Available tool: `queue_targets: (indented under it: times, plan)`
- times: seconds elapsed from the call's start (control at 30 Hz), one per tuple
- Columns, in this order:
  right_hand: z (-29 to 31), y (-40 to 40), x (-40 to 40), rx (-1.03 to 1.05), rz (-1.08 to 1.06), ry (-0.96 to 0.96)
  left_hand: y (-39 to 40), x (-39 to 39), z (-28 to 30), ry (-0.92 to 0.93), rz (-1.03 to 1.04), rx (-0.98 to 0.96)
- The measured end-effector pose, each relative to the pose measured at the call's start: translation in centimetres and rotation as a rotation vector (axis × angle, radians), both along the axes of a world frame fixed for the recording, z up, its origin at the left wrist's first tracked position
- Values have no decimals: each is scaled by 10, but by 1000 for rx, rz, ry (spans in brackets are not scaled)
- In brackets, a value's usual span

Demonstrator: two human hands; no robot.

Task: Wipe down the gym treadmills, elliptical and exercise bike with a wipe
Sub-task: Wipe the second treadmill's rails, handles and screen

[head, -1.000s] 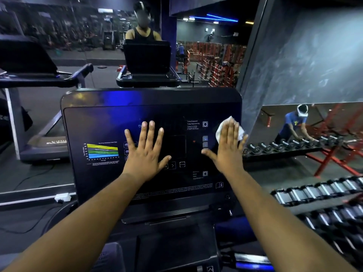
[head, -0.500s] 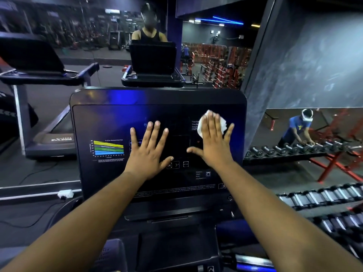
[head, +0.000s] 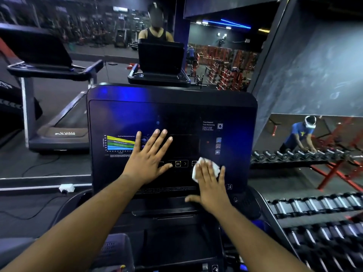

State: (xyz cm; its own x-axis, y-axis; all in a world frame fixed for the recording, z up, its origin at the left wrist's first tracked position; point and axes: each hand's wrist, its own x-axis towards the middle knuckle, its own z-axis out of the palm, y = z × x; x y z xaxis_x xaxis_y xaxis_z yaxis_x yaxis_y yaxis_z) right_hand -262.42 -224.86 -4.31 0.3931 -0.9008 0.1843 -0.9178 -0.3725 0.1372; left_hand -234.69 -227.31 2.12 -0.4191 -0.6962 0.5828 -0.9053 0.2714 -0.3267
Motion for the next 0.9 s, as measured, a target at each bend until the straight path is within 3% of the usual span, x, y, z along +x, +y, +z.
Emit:
queue_targets:
  times: [0.23,0.33,0.47,0.57,0.7,0.9]
  plan:
    - [140,-74,52,-227,-52,-76,9,14,0,10,9,36]
    - [115,-58,57,-196,-16,-91,14,24,-1,4,39,39]
    - [13,0,47,-42,78,-2,23,45,-13,29,72,39]
    - [-29,27,45,67,86,24,28,59,-21,29,78,45]
    - [-4,9,56,-7,123,86,31,65,-23,27,74,48]
    - [108,-55,96,-260,91,-16,36,67,-23,48,88,62]
